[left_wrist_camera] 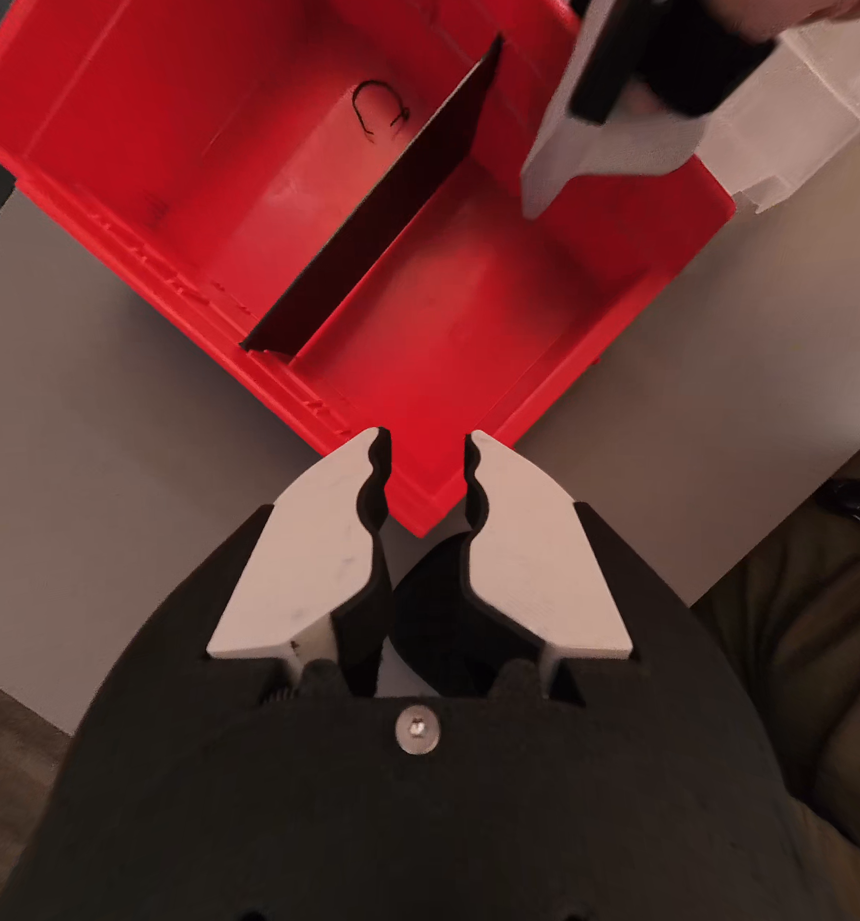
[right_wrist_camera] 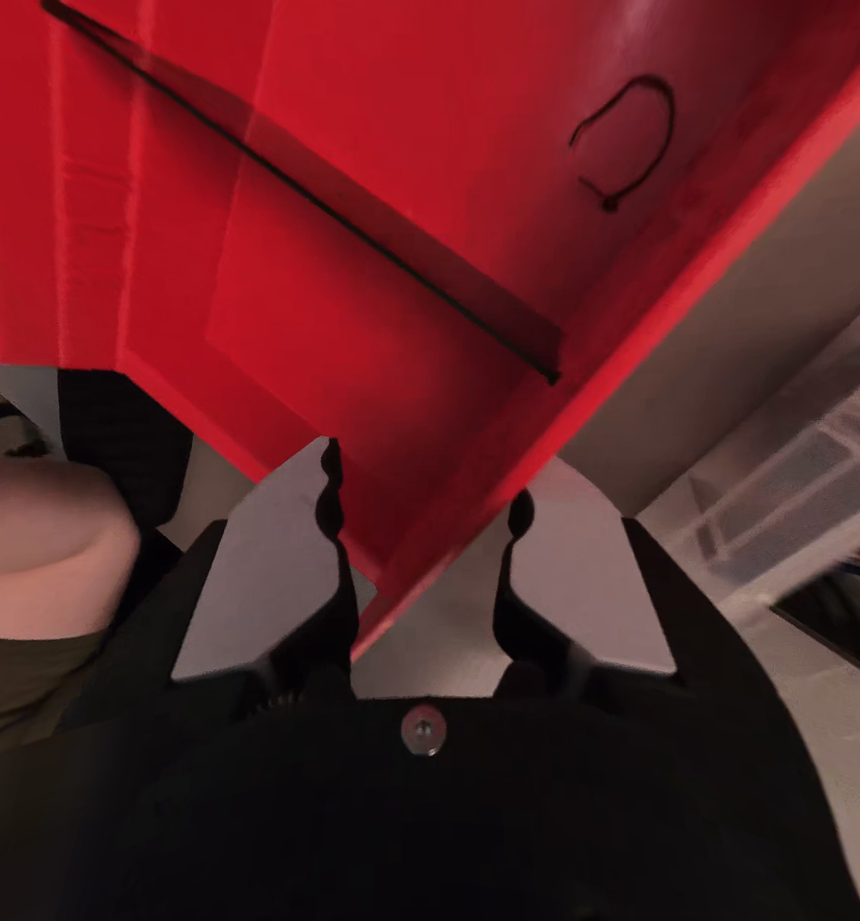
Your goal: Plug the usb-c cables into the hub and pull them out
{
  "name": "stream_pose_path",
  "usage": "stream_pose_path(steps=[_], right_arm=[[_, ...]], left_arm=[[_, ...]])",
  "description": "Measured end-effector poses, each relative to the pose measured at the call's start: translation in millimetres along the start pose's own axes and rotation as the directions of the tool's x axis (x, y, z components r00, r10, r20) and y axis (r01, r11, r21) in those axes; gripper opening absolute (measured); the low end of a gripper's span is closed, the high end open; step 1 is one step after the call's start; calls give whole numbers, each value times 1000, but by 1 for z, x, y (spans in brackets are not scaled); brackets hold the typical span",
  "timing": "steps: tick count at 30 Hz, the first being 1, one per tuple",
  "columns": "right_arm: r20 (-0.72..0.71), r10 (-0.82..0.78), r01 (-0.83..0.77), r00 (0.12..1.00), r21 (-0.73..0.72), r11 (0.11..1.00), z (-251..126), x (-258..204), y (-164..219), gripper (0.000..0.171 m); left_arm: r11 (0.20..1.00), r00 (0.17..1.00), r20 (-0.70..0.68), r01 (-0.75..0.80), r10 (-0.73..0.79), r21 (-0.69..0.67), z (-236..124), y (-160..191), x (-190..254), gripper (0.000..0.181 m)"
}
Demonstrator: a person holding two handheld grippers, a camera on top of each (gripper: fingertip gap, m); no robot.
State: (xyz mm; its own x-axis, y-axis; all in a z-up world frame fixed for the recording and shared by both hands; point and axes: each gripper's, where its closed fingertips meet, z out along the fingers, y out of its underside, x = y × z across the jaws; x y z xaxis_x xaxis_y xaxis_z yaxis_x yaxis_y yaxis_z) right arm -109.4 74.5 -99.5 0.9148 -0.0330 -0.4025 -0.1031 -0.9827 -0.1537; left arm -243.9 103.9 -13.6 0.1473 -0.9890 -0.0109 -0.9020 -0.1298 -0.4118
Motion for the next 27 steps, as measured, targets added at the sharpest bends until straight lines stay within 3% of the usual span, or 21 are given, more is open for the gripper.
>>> stream_pose_path(steps=[1, 3, 7, 11, 13, 15, 18, 20, 24, 27], right_arm=[[-16, 27, -27, 1000, -14, 1000, 8, 2, 0, 66], [-101, 41, -42, 994, -7, 999, 17, 13, -5, 51], [-93, 102, -104, 990, -22, 994, 32, 23, -12, 28], [-89, 114, -121, 989, -84, 989, 41, 28, -12, 19], [-106, 84, -96, 991, -114, 989, 39, 27, -13, 17], [-87, 48, -61, 995, -160, 985, 34, 18, -11, 15], [-15, -7, 4, 1000, -190, 982, 16, -11, -8, 12], [23, -63, 66, 998, -176, 982, -11, -30, -12, 12], [72, -157, 161, 985, -66, 985, -96, -47, -24, 11], [121, -158, 145, 980, 113, 983, -166, -32, -27, 10]], left_arm=[[1000, 1000, -2, -9, 9, 0, 0, 0, 2, 27], [1000, 1000, 0, -26, 26, 3, -2, -1, 5, 27], [999, 999, -4, -44, 44, 13, -4, -2, 9, 26], [998, 999, 10, -54, 54, 31, -7, -5, 5, 22], [992, 999, 13, -35, 34, 121, -17, -17, 2, 3], [944, 999, -16, 34, -30, 330, -45, -44, -1, 0], [733, 993, -89, 117, -77, 670, -115, -71, -2, 13], [570, 985, -124, 170, -120, 804, -157, -69, -8, 22], [330, 960, -183, 246, -211, 911, -209, -49, -28, 44], [119, 942, -305, 322, -143, 939, -246, -39, -30, 44]])
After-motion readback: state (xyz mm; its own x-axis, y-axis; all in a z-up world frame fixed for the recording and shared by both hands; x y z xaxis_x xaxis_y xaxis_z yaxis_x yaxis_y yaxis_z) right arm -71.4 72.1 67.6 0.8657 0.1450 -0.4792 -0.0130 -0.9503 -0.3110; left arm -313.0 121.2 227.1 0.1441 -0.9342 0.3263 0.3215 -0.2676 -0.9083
